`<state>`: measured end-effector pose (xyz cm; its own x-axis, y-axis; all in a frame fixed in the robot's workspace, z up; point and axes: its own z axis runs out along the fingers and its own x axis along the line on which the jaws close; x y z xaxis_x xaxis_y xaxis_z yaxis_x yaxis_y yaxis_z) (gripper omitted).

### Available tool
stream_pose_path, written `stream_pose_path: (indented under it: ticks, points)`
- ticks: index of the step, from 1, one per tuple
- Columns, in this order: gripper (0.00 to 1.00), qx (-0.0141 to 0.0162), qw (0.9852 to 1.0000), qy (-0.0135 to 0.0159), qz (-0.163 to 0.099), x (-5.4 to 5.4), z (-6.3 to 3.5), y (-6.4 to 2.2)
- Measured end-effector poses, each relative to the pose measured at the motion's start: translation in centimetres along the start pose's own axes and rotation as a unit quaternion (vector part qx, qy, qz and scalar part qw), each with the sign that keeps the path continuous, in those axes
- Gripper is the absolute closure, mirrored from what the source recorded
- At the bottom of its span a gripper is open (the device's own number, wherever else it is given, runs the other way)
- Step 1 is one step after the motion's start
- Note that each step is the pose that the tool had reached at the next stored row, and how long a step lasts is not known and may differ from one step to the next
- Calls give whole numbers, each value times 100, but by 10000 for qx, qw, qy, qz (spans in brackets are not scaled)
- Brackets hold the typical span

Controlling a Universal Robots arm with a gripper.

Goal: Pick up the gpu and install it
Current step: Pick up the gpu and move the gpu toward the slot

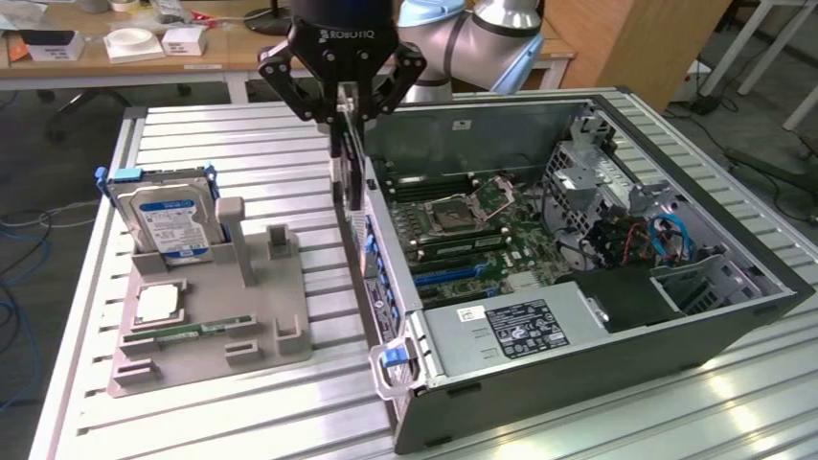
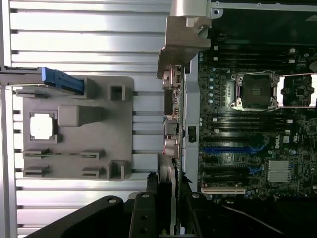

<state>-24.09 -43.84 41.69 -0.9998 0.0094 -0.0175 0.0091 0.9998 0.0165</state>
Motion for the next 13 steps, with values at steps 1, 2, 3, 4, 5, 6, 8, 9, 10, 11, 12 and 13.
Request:
stream_pose_path:
  ticks: [1,2,3,4,5,6,8,9,10,11,12,13]
  points:
    - [73,0,10000,0,-2,-8,0,0]
    - [73,0,10000,0,-4,-17,0,0]
    - [73,0,10000,0,-6,-26,0,0]
    - [73,0,10000,0,-8,-34,0,0]
    - [73,0,10000,0,-10,-42,1,0]
    - [73,0,10000,0,-12,-51,1,0]
    - [73,0,10000,1,-17,-70,1,1]
    - [73,0,10000,1,-19,-79,1,1]
    - [73,0,10000,1,-22,-88,1,1]
    - [73,0,10000,0,-24,-98,2,1]
    - [73,0,10000,1,-27,-106,2,1]
    - [73,-1,10000,1,-29,-115,2,1]
